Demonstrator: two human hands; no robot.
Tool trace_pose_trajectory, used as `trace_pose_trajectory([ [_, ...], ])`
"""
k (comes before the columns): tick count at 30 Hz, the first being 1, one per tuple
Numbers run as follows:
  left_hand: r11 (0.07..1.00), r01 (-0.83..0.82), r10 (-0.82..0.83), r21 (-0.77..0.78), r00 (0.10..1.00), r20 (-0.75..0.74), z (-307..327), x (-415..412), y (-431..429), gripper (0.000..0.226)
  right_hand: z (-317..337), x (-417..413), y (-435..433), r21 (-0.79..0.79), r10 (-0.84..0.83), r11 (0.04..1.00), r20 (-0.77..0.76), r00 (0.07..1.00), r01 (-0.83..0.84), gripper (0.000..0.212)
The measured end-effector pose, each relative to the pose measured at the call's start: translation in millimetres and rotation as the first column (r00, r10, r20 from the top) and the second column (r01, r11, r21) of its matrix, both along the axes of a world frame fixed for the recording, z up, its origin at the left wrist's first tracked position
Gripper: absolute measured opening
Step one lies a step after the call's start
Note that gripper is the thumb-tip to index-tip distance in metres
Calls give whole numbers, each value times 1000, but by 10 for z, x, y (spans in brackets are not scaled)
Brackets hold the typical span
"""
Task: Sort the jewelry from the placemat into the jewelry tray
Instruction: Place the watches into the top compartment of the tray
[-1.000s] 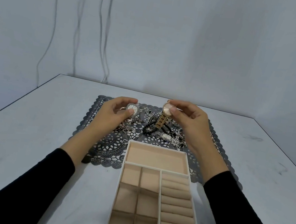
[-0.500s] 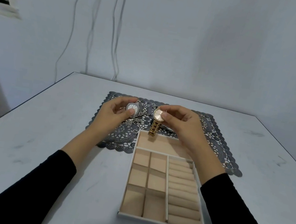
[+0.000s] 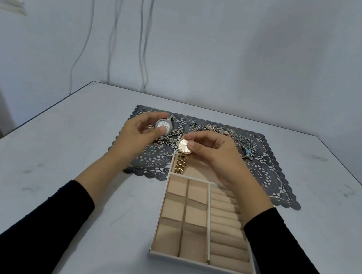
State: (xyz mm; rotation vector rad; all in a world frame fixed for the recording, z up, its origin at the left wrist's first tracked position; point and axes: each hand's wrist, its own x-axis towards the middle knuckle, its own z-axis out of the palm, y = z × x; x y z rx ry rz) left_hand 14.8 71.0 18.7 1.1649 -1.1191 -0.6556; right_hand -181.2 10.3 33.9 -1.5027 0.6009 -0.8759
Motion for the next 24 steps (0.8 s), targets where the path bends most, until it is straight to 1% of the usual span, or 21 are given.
trace_pose_trajectory([
  [5,1000,7,-7,-4,1000,20,-1,-17,1,31,-70,24,-34,73,4,997,-34,999,-2,16],
  [8,1000,13,-13,-7,999,36,-4,-26,-4,32,-73,25,-50,86,6,996,-36,999,-3,16],
  [16,999,32,-31,-22,998,59,-21,-47,-11,30,-74,54,-61,133,38,990,-4,999,-37,18],
  [24,998,51,-49,-24,997,63,-67,-24,-36,30,-123,96,-52,97,63,994,-42,997,-58,18],
])
